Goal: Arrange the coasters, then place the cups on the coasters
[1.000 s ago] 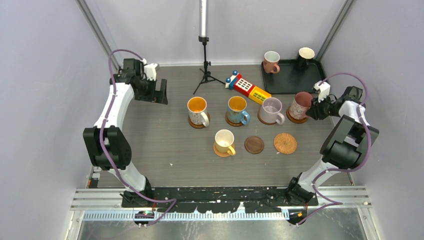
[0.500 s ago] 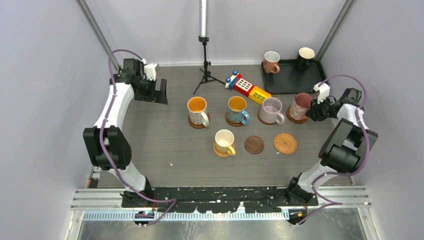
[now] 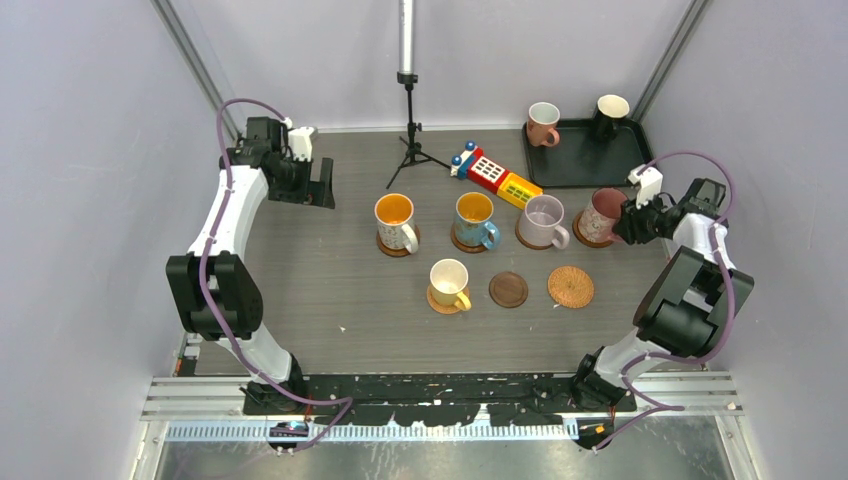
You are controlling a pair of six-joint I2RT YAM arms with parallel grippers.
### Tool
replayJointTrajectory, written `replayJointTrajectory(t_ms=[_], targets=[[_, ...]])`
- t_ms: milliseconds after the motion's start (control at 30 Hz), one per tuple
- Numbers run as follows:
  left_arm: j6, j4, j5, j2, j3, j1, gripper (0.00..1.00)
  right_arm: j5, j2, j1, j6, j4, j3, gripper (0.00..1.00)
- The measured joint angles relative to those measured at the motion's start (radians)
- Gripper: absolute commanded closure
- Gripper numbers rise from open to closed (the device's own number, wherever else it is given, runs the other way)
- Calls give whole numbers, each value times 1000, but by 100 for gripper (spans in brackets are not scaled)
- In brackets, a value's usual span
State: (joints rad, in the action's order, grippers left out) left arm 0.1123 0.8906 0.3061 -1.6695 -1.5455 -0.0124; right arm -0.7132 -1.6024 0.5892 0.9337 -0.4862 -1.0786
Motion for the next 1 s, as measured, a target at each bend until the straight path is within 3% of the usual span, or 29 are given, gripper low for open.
replayJointTrajectory(t_ms=[233,367,733,767,900,1000], targets=[[0,0,0,0,0,0,0,2,11,2,-18,20,11,58],[0,0,0,0,0,0,0,4,11,2,-29,23,17,48],[0,-3,1,0,0,0,0,-3,12,2,41,-158,-63,48],[0,-3,1,0,0,0,0,-3,12,2,45,-167,-64,47],[0,-3,1,0,0,0,0,-2,12,2,49,-227,-87,25],[0,-3,1,0,0,0,0,2,11,2,44,-300,-151,22]])
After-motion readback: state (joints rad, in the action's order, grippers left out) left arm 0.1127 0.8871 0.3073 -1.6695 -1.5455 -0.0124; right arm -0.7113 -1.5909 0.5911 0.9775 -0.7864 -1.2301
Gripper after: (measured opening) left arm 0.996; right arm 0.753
